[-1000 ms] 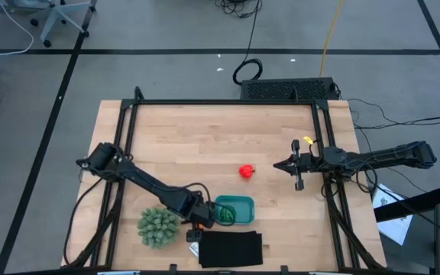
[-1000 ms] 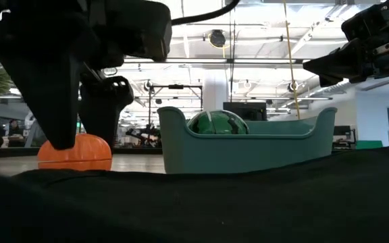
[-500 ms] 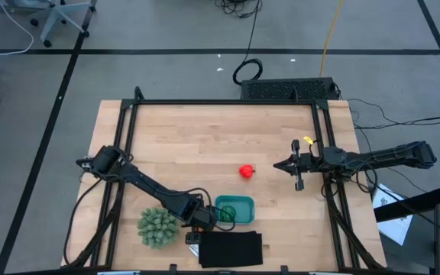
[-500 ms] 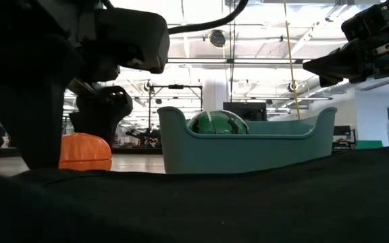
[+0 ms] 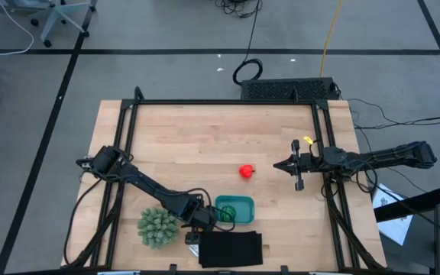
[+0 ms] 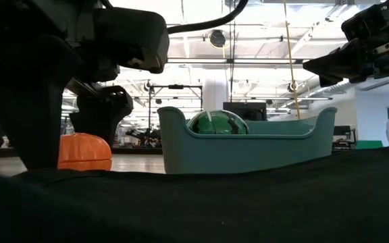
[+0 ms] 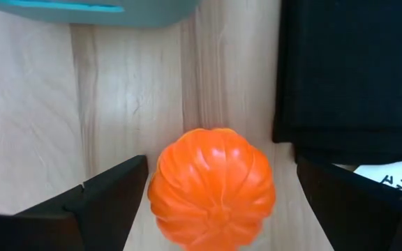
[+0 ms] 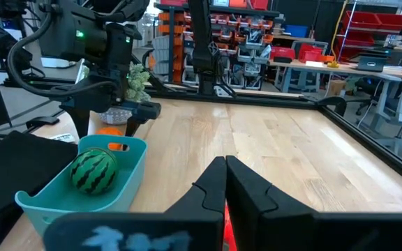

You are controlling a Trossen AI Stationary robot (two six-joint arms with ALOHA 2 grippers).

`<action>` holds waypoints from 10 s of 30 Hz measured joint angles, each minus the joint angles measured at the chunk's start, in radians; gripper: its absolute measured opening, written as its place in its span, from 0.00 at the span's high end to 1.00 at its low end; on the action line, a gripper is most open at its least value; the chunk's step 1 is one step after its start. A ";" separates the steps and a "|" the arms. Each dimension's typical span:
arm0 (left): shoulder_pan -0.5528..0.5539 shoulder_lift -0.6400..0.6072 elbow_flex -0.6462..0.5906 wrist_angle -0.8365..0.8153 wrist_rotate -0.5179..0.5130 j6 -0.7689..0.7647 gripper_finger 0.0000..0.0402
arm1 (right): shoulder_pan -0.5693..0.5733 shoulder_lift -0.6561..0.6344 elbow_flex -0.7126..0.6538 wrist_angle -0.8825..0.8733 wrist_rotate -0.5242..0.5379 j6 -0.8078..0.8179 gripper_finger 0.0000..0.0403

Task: Pick and placing Produce into tupperware
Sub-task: Put the orange pumpkin into the blue bin, then put the red apple into the blue bin

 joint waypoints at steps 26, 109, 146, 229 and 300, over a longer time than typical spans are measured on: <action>0.010 -0.017 -0.004 -0.016 0.004 0.029 0.33 | 0.000 0.000 0.000 0.000 0.000 0.000 1.00; 0.280 -0.199 0.062 0.159 0.010 0.369 0.35 | 0.000 0.017 0.000 0.016 0.004 -0.002 1.00; 0.172 0.083 0.310 0.357 -0.004 0.637 0.35 | 0.000 0.025 0.000 0.024 0.004 -0.004 1.00; 0.213 0.189 0.280 0.359 0.046 0.667 0.35 | 0.000 0.033 0.000 0.024 0.004 -0.027 1.00; 0.209 -0.276 0.251 0.040 -0.409 0.699 1.00 | 0.000 0.040 0.000 0.024 0.004 -0.023 1.00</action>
